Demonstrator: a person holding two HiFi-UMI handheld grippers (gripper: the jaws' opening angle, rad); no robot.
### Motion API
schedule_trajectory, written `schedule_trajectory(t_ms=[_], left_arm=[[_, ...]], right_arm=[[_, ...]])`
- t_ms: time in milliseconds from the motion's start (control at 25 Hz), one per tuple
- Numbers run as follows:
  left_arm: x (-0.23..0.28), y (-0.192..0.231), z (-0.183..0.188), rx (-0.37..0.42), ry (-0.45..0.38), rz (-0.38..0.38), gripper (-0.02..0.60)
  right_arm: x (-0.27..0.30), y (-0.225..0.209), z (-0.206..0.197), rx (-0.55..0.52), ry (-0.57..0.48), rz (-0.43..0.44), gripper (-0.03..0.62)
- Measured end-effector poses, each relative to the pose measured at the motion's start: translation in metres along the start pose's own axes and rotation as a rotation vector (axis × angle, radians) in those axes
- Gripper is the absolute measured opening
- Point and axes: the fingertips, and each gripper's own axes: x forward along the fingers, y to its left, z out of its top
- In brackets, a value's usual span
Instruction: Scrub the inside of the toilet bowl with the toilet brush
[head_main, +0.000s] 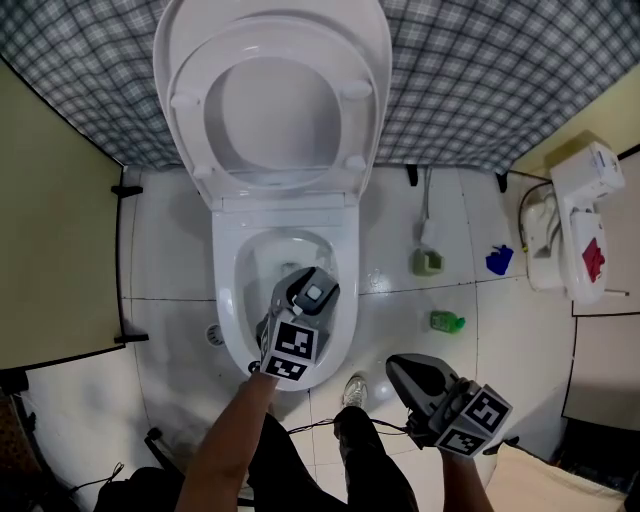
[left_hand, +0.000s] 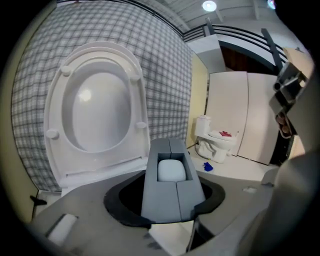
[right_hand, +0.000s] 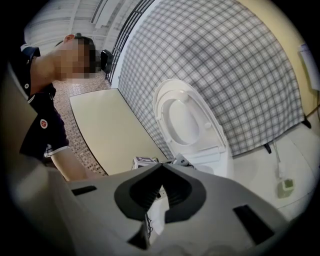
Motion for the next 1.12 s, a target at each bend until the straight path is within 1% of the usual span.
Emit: schedule_trajectory(t_ms=[40,120,240,320,400,480,520,560,600,720,840,920,1000,1120], left_arm=[[-0.003,-0.006,-0.001,0.032,0.011,-0.022,0.215],[-0.008,-0.006,-0.002,0.075,0.028,-0.027,0.213],[-0.017,0.016,0.001,0.11,0.035,0.029,0.213],[-0.023,0.031,0.003,0.153,0.039,0.062,0.213],[-0.027,0.041,0.002,0.237,0.064,0.08,0.213],[-0.028,0.049,-0.005,0.356,0.123,0.097,0.213],[-0.029,0.053,-0.01,0.401,0.158,0.106,0.213],[-0.03,0.057,-0.015,0.425,0.189,0.116,0.213],[-0.033,0.061,-0.021,0.434,0.217,0.127,0.213],[-0.042,0.072,-0.034,0.419,0.284,0.154,0.213],[-0.053,0.076,-0.041,0.414,0.338,0.146,0.213],[-0.062,0.08,-0.046,0.411,0.385,0.127,0.213],[-0.072,0.082,-0.054,0.401,0.45,0.094,0.213],[-0.089,0.076,-0.072,0.404,0.567,0.007,0.213]], right_arm=[[0.002,0.002,0.001,0.0,-0.002,0.005,0.0],[0.007,0.007,0.003,-0.004,-0.004,0.012,0.0],[0.01,0.01,0.006,-0.007,-0.009,0.012,0.0],[0.01,0.012,0.004,-0.005,-0.008,0.008,0.0],[0.009,0.013,0.0,0.001,-0.001,0.005,0.0],[0.009,0.016,-0.005,0.006,0.004,0.005,0.0],[0.01,0.017,-0.006,0.008,0.005,0.007,0.0],[0.011,0.019,-0.007,0.01,0.006,0.009,0.0],[0.012,0.02,-0.007,0.01,0.006,0.01,0.0],[0.011,0.02,-0.005,0.008,0.003,0.011,0.0],[0.009,0.02,-0.002,0.003,-0.005,0.013,0.0],[0.009,0.023,0.0,0.0,-0.011,0.02,0.0],[0.009,0.028,0.0,0.0,-0.016,0.031,0.0],[0.007,0.035,-0.002,0.001,-0.02,0.045,0.0]])
